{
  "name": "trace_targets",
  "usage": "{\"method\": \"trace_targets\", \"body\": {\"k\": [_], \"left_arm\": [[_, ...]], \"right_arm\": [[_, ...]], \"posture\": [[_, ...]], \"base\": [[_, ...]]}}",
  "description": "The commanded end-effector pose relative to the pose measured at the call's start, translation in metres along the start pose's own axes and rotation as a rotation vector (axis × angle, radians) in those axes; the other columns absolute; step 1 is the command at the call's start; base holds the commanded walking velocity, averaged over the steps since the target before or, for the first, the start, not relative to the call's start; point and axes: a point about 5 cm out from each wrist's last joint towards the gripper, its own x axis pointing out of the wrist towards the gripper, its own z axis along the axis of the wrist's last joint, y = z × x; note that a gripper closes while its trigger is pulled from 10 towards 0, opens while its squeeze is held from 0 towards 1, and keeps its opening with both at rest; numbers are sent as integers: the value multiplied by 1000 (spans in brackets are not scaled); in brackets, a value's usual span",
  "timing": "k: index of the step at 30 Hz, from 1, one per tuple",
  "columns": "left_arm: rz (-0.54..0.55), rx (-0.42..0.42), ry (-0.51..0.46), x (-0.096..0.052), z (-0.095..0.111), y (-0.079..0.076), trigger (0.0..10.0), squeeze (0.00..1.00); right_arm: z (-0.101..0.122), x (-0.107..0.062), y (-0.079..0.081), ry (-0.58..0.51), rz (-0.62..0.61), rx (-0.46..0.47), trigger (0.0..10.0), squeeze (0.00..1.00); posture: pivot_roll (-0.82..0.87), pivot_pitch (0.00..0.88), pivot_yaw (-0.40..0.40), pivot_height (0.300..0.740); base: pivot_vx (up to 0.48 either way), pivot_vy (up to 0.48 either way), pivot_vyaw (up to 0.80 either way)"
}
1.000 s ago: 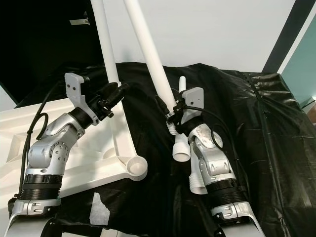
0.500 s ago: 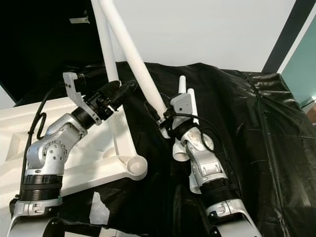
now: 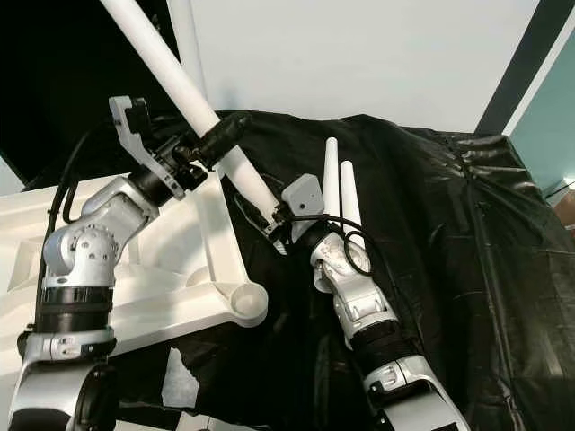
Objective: Building children table
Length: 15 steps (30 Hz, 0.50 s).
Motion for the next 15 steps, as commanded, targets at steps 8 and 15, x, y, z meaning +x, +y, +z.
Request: {"method": "trace_targets", "body": {"k": [8, 15], "left_arm": [[-89, -16, 0, 1, 7, -4, 0, 0], [-95, 61, 2, 4, 9, -12, 0, 0]], "right_arm": [[2, 0, 2, -21, 0, -27, 10000, 0], [3, 1, 1, -24, -13, -36, 10000, 0]], "posture": [[53, 0, -10, 740], [50, 0, -13, 740]], "base": [[0, 0, 0], [0, 0, 0]]}}
